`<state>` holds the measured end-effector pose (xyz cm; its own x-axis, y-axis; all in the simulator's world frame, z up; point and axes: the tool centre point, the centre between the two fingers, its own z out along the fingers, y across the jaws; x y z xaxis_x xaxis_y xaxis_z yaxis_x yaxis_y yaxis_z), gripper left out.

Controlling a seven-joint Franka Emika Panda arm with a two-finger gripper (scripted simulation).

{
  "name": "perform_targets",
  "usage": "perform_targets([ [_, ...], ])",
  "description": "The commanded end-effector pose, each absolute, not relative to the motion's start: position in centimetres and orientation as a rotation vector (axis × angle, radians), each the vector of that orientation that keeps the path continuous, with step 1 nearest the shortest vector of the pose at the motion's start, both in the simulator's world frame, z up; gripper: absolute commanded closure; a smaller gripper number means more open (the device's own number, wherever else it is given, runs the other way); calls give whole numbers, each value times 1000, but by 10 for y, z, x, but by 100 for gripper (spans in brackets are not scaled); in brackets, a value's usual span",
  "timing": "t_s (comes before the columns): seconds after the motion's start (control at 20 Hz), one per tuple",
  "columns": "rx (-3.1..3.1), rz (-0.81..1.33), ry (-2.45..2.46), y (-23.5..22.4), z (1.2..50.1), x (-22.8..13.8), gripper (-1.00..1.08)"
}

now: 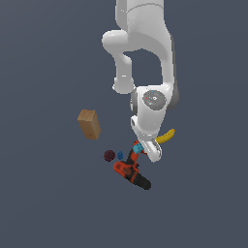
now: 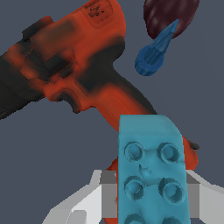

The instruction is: Pick up a designated object from a clutter of objects.

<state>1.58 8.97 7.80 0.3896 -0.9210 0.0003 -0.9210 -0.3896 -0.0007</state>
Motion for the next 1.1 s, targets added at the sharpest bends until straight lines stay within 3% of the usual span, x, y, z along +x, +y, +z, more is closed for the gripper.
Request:
perform_targets([
  [0.0, -2619, 0, 1736, 90, 78, 15, 108],
  [0.55, -2618, -1, 1736, 91, 97, 10, 108],
  [1.05, -2618, -1, 1736, 98, 166, -8, 108],
])
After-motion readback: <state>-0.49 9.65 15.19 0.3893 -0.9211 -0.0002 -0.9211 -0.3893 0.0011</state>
